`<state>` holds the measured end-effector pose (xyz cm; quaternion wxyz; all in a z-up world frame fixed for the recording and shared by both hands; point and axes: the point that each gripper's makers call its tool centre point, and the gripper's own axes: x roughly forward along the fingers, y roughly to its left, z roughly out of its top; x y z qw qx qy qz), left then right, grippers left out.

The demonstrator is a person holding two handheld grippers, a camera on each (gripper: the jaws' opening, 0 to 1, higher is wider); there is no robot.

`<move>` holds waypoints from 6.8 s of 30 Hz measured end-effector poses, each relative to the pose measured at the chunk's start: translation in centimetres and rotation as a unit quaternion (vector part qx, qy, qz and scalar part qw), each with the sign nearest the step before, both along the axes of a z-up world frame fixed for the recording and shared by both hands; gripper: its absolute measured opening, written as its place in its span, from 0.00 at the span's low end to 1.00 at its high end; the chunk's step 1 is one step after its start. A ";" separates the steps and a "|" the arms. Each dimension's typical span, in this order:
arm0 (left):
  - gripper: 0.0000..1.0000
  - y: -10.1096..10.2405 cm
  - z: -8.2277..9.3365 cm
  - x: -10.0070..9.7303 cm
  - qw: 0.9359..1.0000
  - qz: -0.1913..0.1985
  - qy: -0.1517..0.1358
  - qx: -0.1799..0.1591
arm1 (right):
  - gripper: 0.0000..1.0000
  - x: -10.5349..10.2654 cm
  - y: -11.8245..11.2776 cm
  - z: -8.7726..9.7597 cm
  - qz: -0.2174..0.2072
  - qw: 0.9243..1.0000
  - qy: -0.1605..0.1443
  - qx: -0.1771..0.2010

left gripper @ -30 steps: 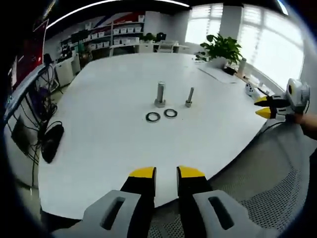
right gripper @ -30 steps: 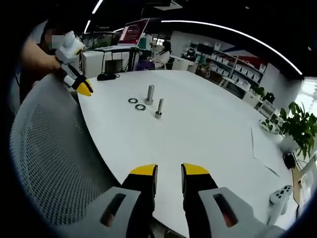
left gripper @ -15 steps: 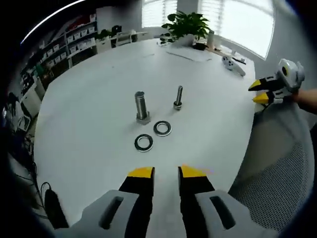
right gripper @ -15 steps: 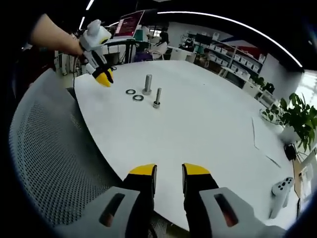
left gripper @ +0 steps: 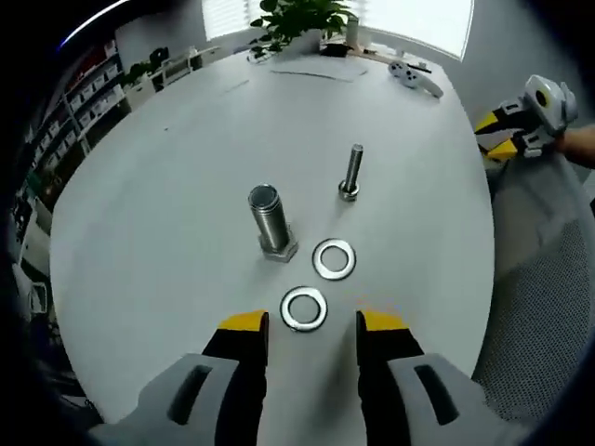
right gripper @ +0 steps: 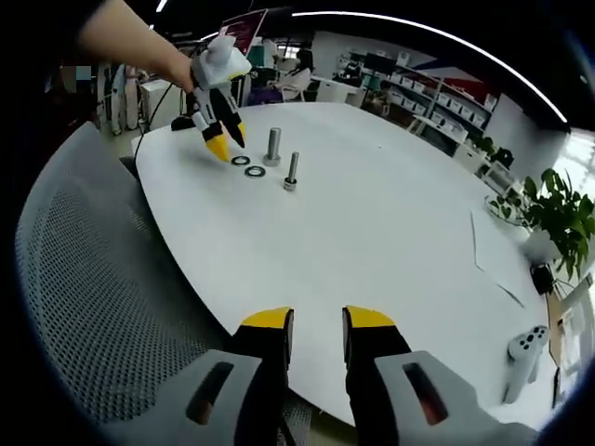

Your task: Place the washer onto the threaded stud by aligning its center hole with the stud, sliding it down to the base, and recovering from edge contact or off-axis alignment until the washer reaches the visible bottom stop.

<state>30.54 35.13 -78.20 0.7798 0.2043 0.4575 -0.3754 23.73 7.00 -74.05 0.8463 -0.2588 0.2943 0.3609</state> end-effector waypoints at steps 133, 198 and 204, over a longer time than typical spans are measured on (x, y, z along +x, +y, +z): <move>0.18 -2.5 6.2 4.6 0.979 -0.171 -0.049 0.103 | 0.23 0.1 -0.5 -0.4 -0.013 1.000 0.008 -0.009; 0.23 -1.7 1.1 4.2 0.980 -0.157 -0.011 0.119 | 0.23 0.1 -0.6 -0.4 -0.018 1.000 0.012 -0.004; 0.25 -2.7 2.1 2.8 0.989 -0.127 -0.004 0.072 | 0.24 0.2 -0.7 -0.4 -0.021 1.000 0.010 -0.008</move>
